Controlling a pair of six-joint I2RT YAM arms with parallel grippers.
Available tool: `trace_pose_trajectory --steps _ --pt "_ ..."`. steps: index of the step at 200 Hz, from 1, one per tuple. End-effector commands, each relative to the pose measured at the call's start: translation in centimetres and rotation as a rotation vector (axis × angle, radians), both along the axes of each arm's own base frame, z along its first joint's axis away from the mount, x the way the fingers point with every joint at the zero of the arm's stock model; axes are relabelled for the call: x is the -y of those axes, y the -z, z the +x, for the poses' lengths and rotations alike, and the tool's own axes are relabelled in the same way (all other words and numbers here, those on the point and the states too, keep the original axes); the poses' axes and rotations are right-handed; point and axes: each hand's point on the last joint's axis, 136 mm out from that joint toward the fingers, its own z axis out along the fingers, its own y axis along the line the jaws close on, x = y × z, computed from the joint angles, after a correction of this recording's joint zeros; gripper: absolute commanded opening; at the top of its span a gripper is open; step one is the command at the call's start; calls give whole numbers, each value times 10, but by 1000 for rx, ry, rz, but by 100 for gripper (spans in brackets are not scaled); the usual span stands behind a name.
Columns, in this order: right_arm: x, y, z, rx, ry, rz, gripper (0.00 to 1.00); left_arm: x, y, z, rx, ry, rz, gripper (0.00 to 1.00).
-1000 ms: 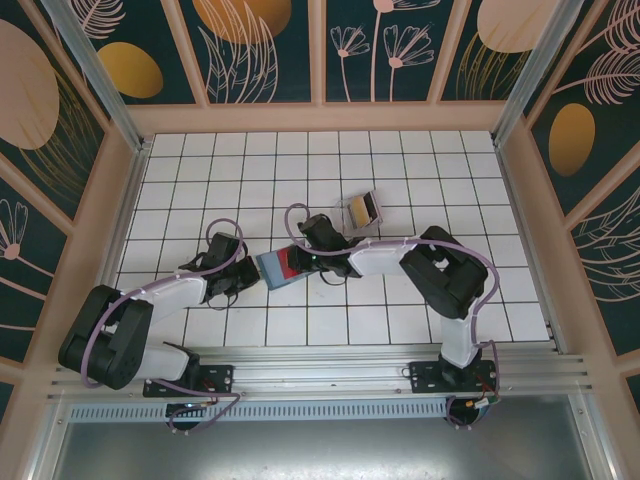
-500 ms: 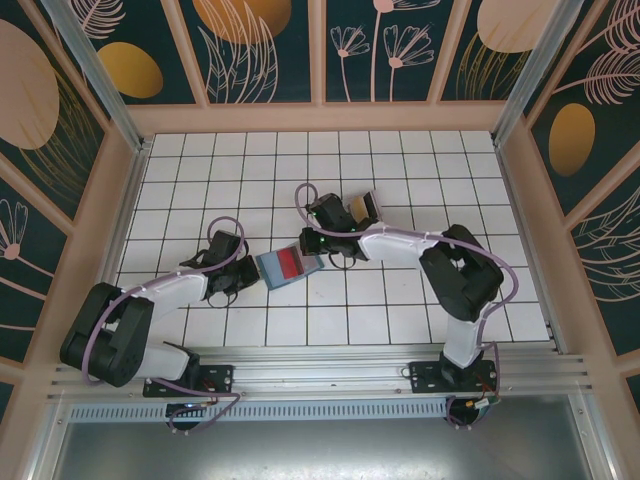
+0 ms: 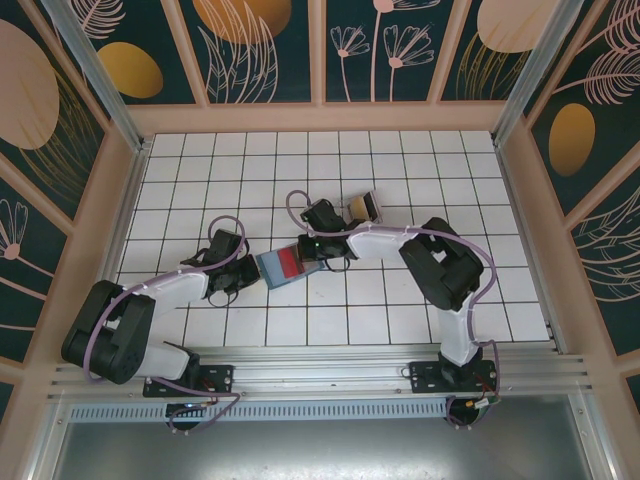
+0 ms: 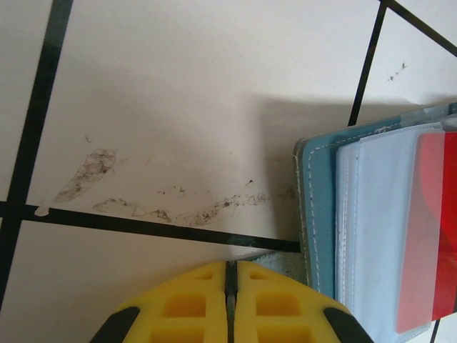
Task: Put the credit cards into the card holder
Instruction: Insert the credit card into the card slot.
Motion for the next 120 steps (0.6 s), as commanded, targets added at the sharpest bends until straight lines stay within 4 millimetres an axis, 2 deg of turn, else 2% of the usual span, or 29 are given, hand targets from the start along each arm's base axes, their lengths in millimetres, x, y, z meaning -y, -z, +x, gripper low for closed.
trace_pose_trajectory --steps 1,90,120 --pt "-6 12 -12 -35 -38 -38 4 4 1 0 -5 25 1 4" --pt "-43 6 -32 -24 -145 -6 4 7 1 2 -4 29 -10 3" --pt "-49 1 -36 -8 -176 2 5 7 1 2 -4 29 -11 3"
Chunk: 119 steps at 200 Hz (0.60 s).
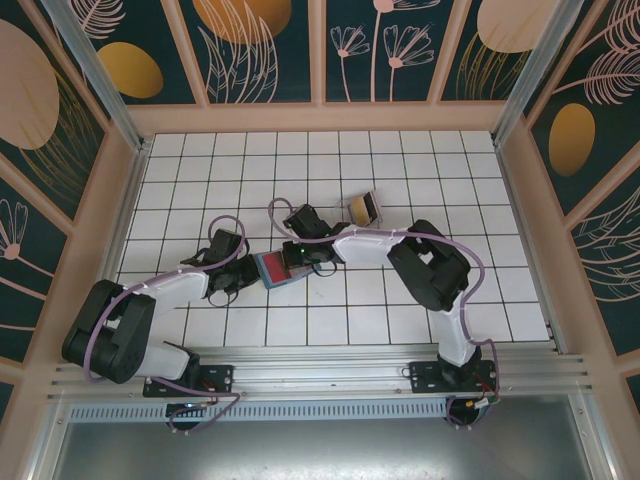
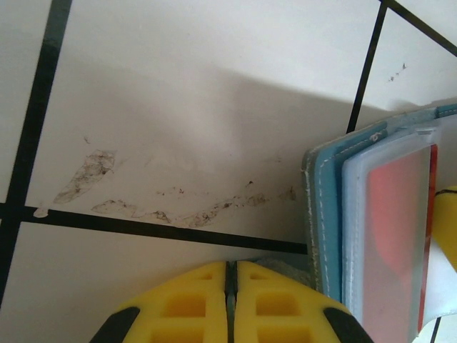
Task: Put the credit cards into the card holder
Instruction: Insert the credit card into the card slot.
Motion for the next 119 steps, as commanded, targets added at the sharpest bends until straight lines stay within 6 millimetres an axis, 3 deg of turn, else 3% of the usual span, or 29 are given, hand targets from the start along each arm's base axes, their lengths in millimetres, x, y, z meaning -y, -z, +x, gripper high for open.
trace_pose_trajectory --steps 1,61,119 --pt "-12 1 -15 -18 -72 3 4 6 0 2 -3 29 -10 3" --pt "-15 -24 -17 16 -86 72 4 5 -3 3 2 27 -1 4" --pt "32 -19 15 85 55 -51 5 -6 -10 -1 13 12 49 5"
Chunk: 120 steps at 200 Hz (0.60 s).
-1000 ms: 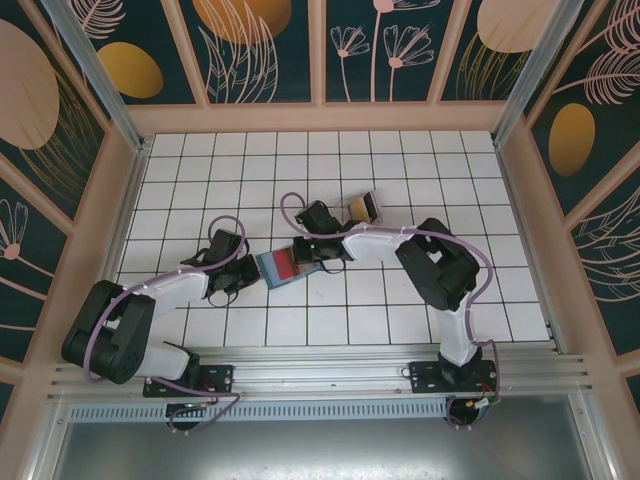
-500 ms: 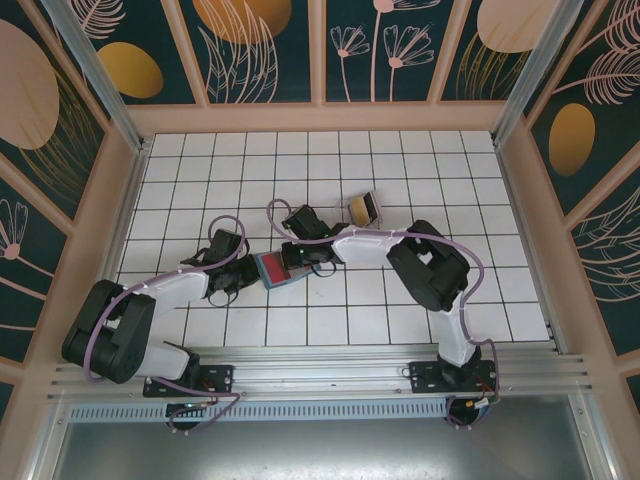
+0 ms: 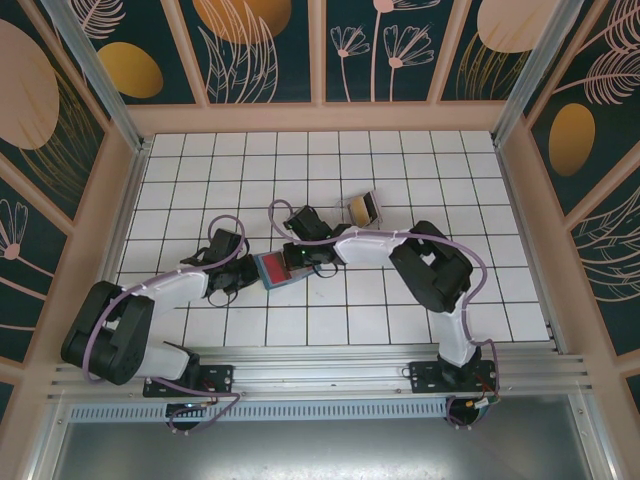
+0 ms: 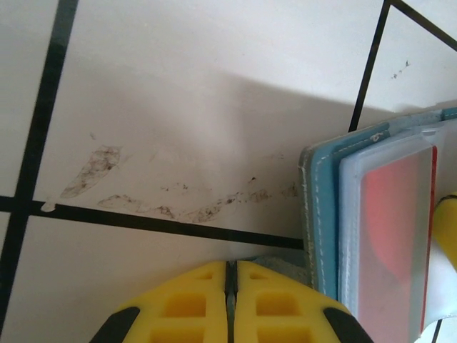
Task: Put the credit cards into the card holder
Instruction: Insert the credit card into the card slot.
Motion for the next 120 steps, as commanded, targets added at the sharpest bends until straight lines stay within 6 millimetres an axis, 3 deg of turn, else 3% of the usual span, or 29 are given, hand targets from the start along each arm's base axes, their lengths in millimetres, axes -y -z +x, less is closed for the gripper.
trace_pose_trajectory --steps 1,32,61,69,78,84,103,120 --pt "25 -17 15 61 53 -37 5 -3 -8 0 18 14 32 5" --pt "46 -17 29 70 92 -63 4 -4 -4 -3 8 10 28 4" --pt "51 -24 33 80 100 -55 5 -2 -10 -1 16 7 19 6" --pt "48 -30 33 85 94 -39 5 -1 -15 0 21 8 14 15" --pt "47 -38 31 86 89 -20 5 0 -23 2 30 8 10 32" --pt "46 -42 30 85 86 -11 5 1 -30 4 38 9 5 39" --pt "48 -58 25 86 81 17 5 0 -59 12 87 4 9 52" --pt "50 -65 12 58 66 44 6 -4 -88 20 131 -3 36 56"
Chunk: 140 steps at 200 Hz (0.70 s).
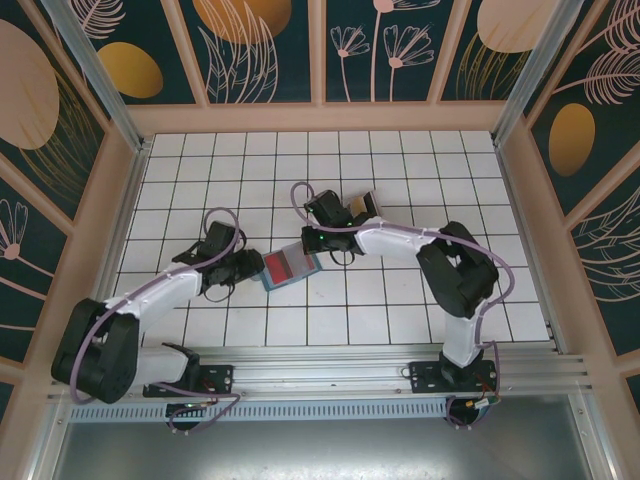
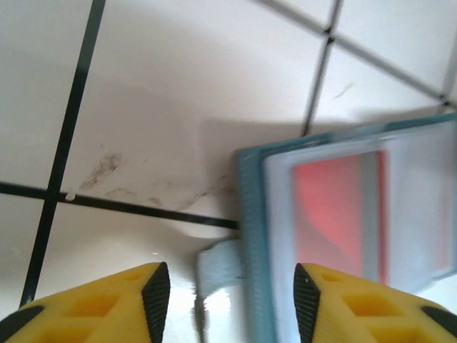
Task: Put the credit cards into the card holder
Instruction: Rotate the card holder at the center of the table.
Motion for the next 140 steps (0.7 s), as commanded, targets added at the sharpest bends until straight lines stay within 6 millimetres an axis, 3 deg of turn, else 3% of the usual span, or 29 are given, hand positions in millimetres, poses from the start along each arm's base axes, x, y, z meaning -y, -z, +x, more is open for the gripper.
trace_pose_trajectory --steps 1,19,33,57,74,94,140 --pt "4 -24 -20 -20 -34 47 6 -4 -43 10 68 -4 36 56" --pt "7 -24 -39 -62 -59 71 6 -6 -64 20 104 4 70 58" --pt "11 -18 -57 -102 -78 74 7 -6 -65 30 113 17 103 56" --pt "11 4 -87 -185 -108 74 7 4 -43 48 76 73 136 45" --pt "10 20 -101 -221 -112 74 7 10 -24 57 40 108 158 28" --pt "10 35 -103 -247 -87 77 7 12 -5 63 6 126 183 17" --pt "4 52 -71 -214 -26 56 6 9 25 44 -62 138 180 15"
